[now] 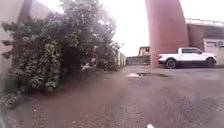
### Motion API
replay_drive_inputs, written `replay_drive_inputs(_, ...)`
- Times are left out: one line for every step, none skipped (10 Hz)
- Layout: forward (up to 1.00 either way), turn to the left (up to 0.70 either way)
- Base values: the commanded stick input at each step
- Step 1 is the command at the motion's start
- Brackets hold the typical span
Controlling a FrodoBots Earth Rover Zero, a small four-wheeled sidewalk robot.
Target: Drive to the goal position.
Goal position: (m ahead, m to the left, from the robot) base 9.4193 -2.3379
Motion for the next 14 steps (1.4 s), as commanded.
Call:
replay_drive_inputs(0.60,0.00)
replay_drive_inputs(0.60,0.00)
replay_drive_inputs(0.60,0.00)
replay_drive_inputs(0.60,0.00)
replay_drive_inputs(0.60,0.00)
replay_drive_inputs(0.60,0.00)
replay_drive_inputs(0.60,0.00)
replay_drive_inputs(0.60,0.00)
replay_drive_inputs(0.60,-0.03)
replay_drive_inputs(0.60,-0.07)
replay_drive_inputs(0.60,-0.14)
replay_drive_inputs(0.60,-0.15)
replay_drive_inputs(0.60,-0.15)
replay_drive_inputs(0.60,-0.15)
